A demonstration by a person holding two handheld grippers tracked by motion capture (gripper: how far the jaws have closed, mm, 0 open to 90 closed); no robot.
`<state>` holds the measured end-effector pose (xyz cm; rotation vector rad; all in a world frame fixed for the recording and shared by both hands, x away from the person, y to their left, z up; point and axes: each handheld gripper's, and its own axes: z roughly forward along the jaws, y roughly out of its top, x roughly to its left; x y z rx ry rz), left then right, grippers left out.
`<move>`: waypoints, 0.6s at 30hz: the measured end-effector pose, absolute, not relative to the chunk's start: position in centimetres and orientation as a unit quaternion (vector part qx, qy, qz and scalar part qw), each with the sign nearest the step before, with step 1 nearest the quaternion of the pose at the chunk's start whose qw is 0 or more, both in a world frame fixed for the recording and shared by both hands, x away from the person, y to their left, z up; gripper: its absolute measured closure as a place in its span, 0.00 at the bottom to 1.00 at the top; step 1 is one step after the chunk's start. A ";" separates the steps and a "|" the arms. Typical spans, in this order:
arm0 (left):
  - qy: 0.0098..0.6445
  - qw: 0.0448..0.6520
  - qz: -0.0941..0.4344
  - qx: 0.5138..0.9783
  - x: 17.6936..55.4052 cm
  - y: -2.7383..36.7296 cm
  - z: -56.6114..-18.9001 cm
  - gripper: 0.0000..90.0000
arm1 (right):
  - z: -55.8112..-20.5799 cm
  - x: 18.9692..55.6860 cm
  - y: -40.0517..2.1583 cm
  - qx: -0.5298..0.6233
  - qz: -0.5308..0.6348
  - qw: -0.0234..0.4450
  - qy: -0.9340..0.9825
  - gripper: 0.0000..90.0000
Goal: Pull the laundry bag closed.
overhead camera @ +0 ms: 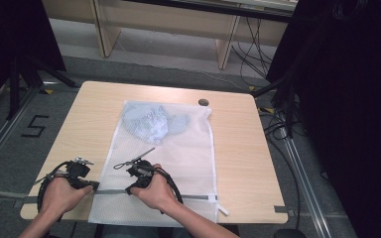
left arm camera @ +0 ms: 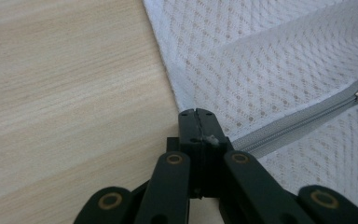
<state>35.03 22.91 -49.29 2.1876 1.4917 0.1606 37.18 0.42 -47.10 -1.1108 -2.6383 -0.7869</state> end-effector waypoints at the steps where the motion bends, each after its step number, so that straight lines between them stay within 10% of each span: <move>1: 0.544 0.242 0.060 0.802 35.0 22.9 -49.3 1.00 | -47.1 37.2 0.4 -0.373 -0.264 0.086 -0.885 0.97; 18: 0.545 0.242 0.058 0.801 35.0 22.9 -49.3 1.00 | -46.8 37.0 -0.2 -0.375 -0.261 0.085 -0.885 0.97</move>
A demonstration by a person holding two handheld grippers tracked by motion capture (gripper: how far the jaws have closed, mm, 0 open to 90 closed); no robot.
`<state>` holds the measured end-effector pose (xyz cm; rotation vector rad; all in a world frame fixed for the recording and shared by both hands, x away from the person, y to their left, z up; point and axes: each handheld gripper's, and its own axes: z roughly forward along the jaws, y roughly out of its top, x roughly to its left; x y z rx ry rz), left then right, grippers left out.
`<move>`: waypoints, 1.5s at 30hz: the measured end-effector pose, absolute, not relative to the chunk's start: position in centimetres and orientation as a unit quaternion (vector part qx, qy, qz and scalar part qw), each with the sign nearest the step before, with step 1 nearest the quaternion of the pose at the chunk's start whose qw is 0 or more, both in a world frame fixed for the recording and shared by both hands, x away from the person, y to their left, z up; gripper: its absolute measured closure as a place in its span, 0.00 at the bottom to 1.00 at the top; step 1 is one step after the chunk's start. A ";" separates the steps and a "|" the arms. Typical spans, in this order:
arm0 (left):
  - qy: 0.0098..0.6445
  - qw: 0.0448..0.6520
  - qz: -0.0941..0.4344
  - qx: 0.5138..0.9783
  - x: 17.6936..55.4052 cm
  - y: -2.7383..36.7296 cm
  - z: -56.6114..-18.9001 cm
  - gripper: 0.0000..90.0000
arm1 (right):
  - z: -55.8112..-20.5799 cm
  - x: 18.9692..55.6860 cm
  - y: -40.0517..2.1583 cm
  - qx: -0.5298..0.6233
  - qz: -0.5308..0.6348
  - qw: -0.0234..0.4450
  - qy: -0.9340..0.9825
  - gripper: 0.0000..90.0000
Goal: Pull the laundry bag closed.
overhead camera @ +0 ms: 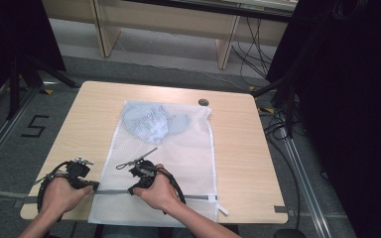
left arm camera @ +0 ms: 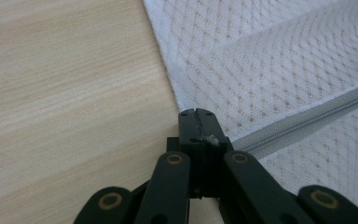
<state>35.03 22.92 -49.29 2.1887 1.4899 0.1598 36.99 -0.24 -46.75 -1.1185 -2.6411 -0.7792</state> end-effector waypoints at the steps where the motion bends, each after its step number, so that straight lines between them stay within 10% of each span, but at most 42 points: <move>1: 0.545 0.242 0.058 0.801 35.0 22.9 -49.3 1.00 | -46.8 37.0 -0.2 -0.375 -0.261 0.085 -0.885 0.97; 45: 0.543 0.242 0.058 0.802 35.0 23.0 -49.3 1.00 | -46.4 36.6 -1.9 -0.379 -0.256 0.082 -0.886 0.97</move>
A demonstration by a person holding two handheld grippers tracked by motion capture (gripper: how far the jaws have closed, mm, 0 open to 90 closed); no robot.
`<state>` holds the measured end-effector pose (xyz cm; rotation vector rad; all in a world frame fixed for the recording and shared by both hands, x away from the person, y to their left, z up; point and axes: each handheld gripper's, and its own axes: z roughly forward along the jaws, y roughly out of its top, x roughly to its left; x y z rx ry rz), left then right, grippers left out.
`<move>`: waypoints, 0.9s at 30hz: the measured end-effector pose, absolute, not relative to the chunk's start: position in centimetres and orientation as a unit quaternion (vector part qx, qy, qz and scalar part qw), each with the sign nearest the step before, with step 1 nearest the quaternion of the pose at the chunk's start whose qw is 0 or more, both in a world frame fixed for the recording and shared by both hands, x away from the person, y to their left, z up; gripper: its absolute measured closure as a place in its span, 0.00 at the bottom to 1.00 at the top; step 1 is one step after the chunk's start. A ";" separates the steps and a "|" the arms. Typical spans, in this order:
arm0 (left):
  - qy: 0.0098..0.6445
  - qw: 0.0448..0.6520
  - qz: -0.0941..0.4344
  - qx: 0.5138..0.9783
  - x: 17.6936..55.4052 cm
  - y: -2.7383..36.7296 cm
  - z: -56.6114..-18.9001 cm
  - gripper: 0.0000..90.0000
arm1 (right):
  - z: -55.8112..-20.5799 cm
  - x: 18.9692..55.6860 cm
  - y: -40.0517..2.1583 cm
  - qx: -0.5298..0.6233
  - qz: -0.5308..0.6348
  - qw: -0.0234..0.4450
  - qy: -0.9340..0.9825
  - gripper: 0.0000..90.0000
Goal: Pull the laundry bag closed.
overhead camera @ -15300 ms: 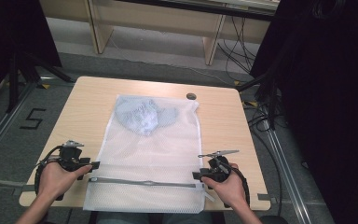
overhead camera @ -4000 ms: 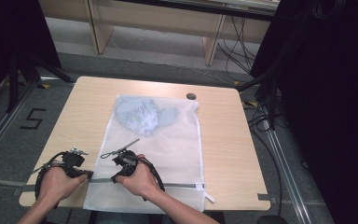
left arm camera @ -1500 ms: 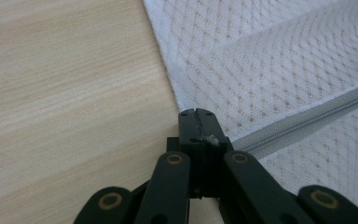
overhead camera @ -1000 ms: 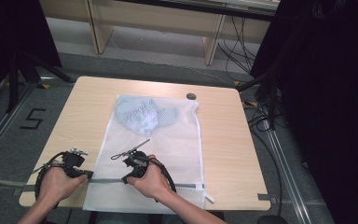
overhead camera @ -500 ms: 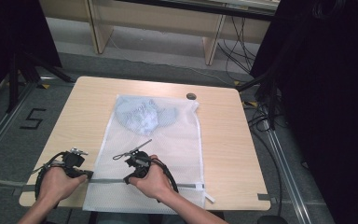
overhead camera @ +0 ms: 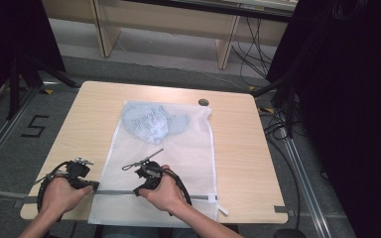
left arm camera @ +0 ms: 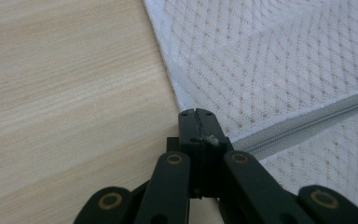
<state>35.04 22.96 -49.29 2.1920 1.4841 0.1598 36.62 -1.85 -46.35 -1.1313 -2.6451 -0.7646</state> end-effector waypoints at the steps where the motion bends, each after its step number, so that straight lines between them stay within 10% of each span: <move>1: 0.543 0.242 0.058 0.802 35.0 23.0 -49.3 1.00 | -46.4 36.6 -1.9 -0.379 -0.256 0.082 -0.886 0.97; 27: 0.543 0.246 0.061 0.801 35.0 23.0 -49.4 1.00 | -46.1 36.5 -2.8 -0.380 -0.254 0.081 -0.886 0.97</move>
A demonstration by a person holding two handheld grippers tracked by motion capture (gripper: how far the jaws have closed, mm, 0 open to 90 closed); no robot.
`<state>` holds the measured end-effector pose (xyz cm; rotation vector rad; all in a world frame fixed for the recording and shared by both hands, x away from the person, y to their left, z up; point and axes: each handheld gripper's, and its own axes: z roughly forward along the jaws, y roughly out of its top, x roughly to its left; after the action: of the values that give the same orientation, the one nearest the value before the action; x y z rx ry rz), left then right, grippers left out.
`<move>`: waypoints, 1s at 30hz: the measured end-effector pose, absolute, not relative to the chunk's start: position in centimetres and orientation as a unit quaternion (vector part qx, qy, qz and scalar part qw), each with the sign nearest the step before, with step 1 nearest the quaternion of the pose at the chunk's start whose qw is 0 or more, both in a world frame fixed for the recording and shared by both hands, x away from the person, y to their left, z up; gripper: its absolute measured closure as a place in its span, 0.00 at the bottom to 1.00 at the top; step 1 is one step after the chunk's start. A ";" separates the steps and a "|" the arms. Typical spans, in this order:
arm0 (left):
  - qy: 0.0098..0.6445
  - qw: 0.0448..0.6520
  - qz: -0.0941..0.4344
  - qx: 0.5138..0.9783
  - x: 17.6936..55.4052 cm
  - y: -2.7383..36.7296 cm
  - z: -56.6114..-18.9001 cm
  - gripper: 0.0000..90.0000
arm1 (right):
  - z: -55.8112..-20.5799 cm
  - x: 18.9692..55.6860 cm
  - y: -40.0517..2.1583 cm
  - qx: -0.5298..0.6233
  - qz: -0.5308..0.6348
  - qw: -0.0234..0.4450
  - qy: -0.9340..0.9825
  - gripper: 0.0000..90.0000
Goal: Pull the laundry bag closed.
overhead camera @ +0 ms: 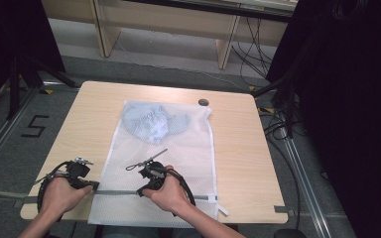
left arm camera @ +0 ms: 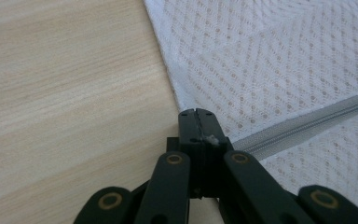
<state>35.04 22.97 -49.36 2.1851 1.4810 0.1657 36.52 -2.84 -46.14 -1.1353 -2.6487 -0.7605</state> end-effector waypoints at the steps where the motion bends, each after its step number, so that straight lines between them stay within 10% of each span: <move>1: 0.543 0.246 0.061 0.801 35.0 23.0 -49.4 1.00 | -46.1 36.5 -2.8 -0.380 -0.254 0.081 -0.886 0.97; 30: 0.542 0.242 0.059 0.802 35.0 23.0 -49.3 1.00 | -45.8 36.4 -4.3 -0.390 -0.249 0.081 -0.883 0.97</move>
<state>35.05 22.97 -49.29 2.1931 1.4819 0.1621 36.38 -4.34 -45.84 -1.1671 -2.6380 -0.7451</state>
